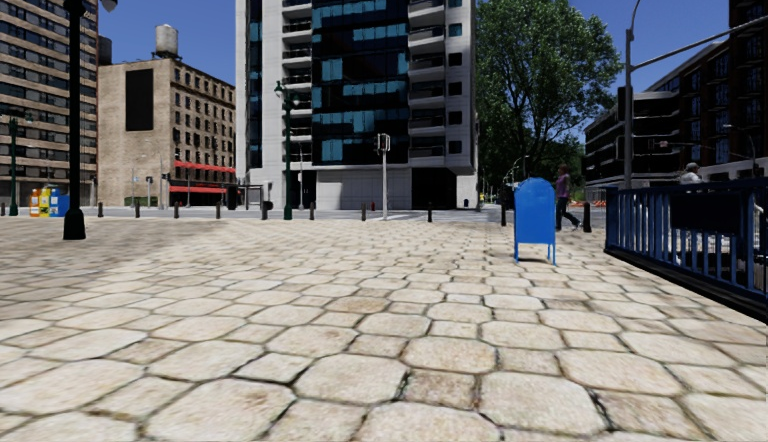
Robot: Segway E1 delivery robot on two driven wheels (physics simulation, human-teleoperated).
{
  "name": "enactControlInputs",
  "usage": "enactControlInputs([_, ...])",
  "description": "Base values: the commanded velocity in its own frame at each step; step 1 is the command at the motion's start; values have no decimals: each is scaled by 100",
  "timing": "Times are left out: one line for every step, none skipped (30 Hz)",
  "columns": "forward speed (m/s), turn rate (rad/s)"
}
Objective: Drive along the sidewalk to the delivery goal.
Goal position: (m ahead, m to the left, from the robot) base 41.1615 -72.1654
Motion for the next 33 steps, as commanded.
enactControlInputs([200,0])
enactControlInputs([200,0])
enactControlInputs([200,0])
enactControlInputs([200,0])
enactControlInputs([200,0])
enactControlInputs([200,0])
enactControlInputs([200,0])
enactControlInputs([200,0])
enactControlInputs([200,0])
enactControlInputs([200,0])
enactControlInputs([200,0])
enactControlInputs([200,0])
enactControlInputs([200,0])
enactControlInputs([200,0])
enactControlInputs([200,0])
enactControlInputs([200,0])
enactControlInputs([200,0])
enactControlInputs([200,0])
enactControlInputs([200,0])
enactControlInputs([200,0])
enactControlInputs([200,0])
enactControlInputs([200,0])
enactControlInputs([200,0])
enactControlInputs([200,0])
enactControlInputs([200,0])
enactControlInputs([200,0])
enactControlInputs([200,0])
enactControlInputs([200,0])
enactControlInputs([200,0])
enactControlInputs([200,0])
enactControlInputs([200,0])
enactControlInputs([200,0])
enactControlInputs([200,0])
